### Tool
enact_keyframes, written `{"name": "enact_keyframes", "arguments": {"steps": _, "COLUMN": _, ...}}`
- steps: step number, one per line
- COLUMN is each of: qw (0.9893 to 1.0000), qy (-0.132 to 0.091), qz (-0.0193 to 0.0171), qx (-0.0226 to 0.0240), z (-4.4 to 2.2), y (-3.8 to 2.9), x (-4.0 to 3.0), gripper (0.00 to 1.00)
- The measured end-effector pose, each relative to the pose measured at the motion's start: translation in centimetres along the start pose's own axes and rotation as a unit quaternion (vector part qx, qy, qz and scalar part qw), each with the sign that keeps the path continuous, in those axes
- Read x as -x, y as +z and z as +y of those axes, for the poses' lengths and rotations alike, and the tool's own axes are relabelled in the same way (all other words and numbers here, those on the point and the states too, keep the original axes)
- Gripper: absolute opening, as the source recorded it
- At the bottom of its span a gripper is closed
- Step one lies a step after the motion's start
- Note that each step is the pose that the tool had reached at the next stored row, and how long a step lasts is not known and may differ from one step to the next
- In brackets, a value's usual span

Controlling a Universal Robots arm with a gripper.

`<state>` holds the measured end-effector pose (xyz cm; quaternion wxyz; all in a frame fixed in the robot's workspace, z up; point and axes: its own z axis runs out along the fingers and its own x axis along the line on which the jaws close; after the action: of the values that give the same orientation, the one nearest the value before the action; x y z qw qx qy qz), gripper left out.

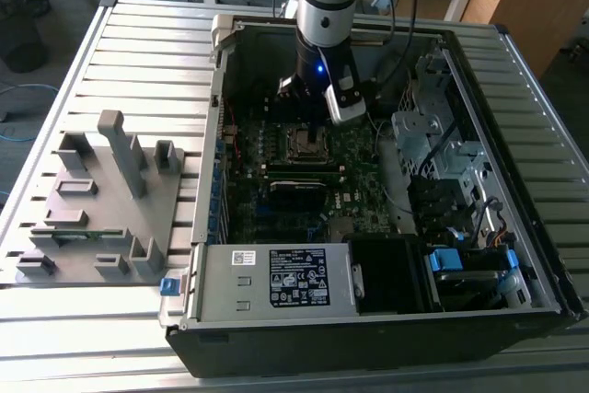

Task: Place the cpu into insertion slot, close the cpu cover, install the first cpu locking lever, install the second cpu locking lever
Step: 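Install the second cpu locking lever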

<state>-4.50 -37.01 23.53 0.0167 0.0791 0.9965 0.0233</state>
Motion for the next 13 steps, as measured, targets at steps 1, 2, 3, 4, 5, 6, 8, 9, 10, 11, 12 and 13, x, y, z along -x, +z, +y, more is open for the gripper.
{"name": "enact_keyframes", "arguments": {"steps": 1, "qw": 1.0000, "qy": 0.000, "qz": 0.0000, "qx": 0.0000, "z": -0.11, "y": 0.00, "x": 0.01, "gripper": 0.10}}
{"name": "enact_keyframes", "arguments": {"steps": 2, "qw": 1.0000, "qy": 0.000, "qz": 0.0000, "qx": 0.0000, "z": -0.20, "y": -0.01, "x": 0.03, "gripper": 0.10}}
{"name": "enact_keyframes", "arguments": {"steps": 3, "qw": 1.0000, "qy": 0.000, "qz": 0.0000, "qx": 0.0000, "z": -0.25, "y": -0.01, "x": 0.04, "gripper": 0.10}}
{"name": "enact_keyframes", "arguments": {"steps": 4, "qw": 1.0000, "qy": 0.000, "qz": 0.0000, "qx": 0.0000, "z": -0.30, "y": -0.01, "x": 0.04, "gripper": 0.10}}
{"name": "enact_keyframes", "arguments": {"steps": 5, "qw": 1.0000, "qy": 0.000, "qz": 0.0000, "qx": -0.0001, "z": -0.35, "y": -0.02, "x": 0.04, "gripper": 0.10}}
{"name": "enact_keyframes", "arguments": {"steps": 6, "qw": 1.0000, "qy": 0.000, "qz": 0.0000, "qx": -0.0001, "z": -0.43, "y": -0.02, "x": 0.04, "gripper": 0.10}}
{"name": "enact_keyframes", "arguments": {"steps": 8, "qw": 1.0000, "qy": 0.000, "qz": 0.0000, "qx": 0.0000, "z": -0.63, "y": -0.03, "x": 0.04, "gripper": 0.10}}
{"name": "enact_keyframes", "arguments": {"steps": 9, "qw": 1.0000, "qy": 0.000, "qz": 0.0000, "qx": 0.0000, "z": -0.73, "y": -0.04, "x": 0.03, "gripper": 0.10}}
{"name": "enact_keyframes", "arguments": {"steps": 10, "qw": 1.0000, "qy": 0.000, "qz": 0.0000, "qx": 0.0000, "z": -0.82, "y": -0.04, "x": 0.00, "gripper": 0.10}}
{"name": "enact_keyframes", "arguments": {"steps": 11, "qw": 1.0000, "qy": 0.000, "qz": 0.0000, "qx": 0.0000, "z": -0.90, "y": -0.04, "x": -0.06, "gripper": 0.10}}
{"name": "enact_keyframes", "arguments": {"steps": 12, "qw": 1.0000, "qy": 0.000, "qz": 0.0000, "qx": 0.0000, "z": -0.97, "y": -0.04, "x": -0.19, "gripper": 0.10}}
{"name": "enact_keyframes", "arguments": {"steps": 13, "qw": 1.0000, "qy": 0.000, "qz": 0.0000, "qx": 0.0000, "z": -1.04, "y": -0.04, "x": -0.35, "gripper": 0.10}}
